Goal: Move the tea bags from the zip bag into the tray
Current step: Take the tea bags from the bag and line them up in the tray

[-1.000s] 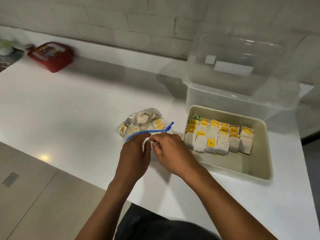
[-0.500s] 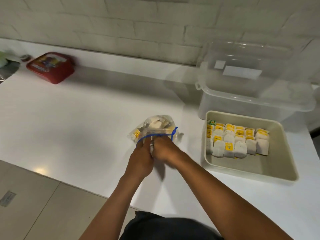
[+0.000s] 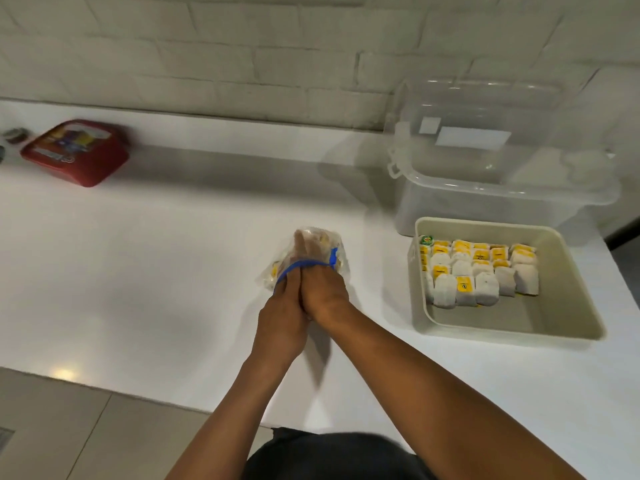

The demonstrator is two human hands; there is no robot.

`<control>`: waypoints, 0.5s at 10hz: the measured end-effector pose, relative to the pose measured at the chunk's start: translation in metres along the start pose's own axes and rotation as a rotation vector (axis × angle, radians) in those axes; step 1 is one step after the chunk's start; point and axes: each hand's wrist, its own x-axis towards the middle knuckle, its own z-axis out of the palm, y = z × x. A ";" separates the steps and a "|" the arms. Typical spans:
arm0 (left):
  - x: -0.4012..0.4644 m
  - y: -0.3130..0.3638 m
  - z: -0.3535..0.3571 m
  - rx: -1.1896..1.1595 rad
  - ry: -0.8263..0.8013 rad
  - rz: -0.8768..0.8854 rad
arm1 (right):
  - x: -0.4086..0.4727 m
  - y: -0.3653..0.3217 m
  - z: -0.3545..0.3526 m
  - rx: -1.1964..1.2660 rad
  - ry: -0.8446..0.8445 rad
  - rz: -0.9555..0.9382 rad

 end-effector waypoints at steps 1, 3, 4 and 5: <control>-0.001 0.002 -0.006 -0.002 0.044 0.020 | -0.003 -0.006 -0.006 0.056 0.077 -0.028; 0.003 0.001 -0.010 -0.042 0.088 0.095 | -0.007 -0.003 -0.001 0.137 0.105 0.038; 0.003 -0.001 -0.011 -0.064 0.061 0.053 | -0.007 -0.009 -0.002 0.321 0.132 0.168; -0.001 -0.006 -0.010 -0.003 0.076 0.089 | -0.006 -0.012 -0.004 0.269 0.114 0.142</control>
